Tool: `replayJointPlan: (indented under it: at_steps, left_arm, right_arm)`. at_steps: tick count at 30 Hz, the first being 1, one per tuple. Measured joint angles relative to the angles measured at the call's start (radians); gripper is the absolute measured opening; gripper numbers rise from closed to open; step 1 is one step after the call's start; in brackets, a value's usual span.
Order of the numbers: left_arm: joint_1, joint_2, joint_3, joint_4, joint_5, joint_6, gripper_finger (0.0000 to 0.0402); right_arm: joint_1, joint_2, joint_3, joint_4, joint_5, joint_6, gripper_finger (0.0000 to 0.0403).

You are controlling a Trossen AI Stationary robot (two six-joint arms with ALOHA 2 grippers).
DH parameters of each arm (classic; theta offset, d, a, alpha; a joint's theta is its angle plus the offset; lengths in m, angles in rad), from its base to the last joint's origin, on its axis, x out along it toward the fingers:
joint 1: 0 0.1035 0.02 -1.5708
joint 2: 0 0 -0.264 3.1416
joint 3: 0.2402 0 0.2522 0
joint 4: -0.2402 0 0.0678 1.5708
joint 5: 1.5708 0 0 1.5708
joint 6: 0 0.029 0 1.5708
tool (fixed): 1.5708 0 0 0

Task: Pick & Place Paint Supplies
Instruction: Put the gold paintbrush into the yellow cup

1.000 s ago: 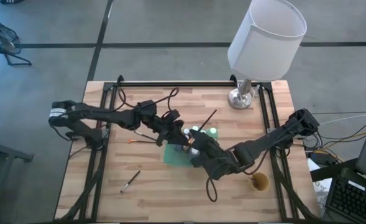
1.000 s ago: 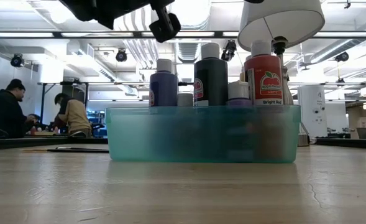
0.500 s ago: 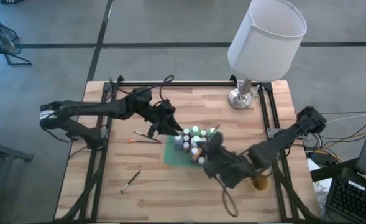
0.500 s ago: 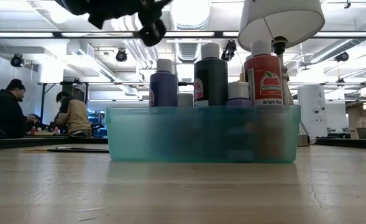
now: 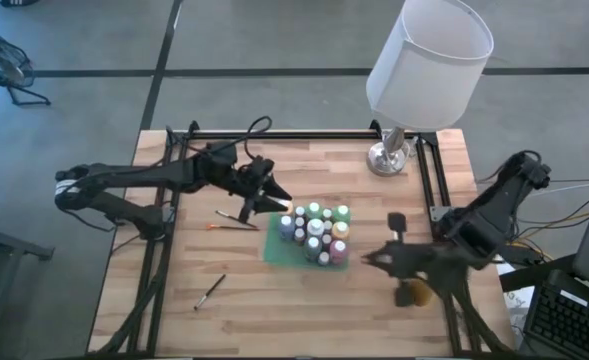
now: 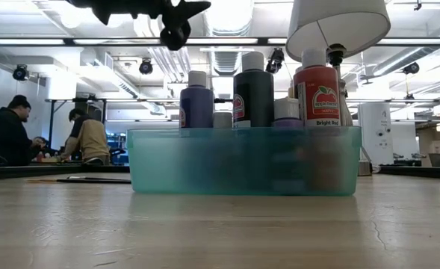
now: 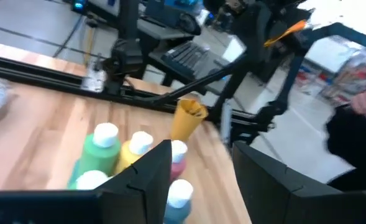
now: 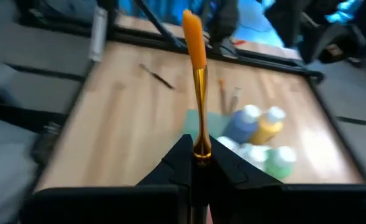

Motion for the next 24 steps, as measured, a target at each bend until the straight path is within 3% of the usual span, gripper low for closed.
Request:
replayJointPlan:
  at_steps: [5, 12, 24]
  left_arm:
    - [-0.016, -0.001, 0.0, -0.024, -0.062, 0.04, 0.0174]
    - [-0.018, -0.001, 0.0, -0.021, -0.062, 0.04, 0.0174]
    - [-0.018, -0.001, 0.0, -0.01, -0.063, 0.023, 0.0174]
  right_arm:
    - [0.172, -0.081, -0.11, 0.041, 0.112, 0.161, 0.0015]
    - [0.387, -0.152, -0.254, 0.044, 0.293, 0.404, 0.0015]
    - [0.584, -0.183, -0.44, 0.044, 0.488, 0.672, 0.0015]
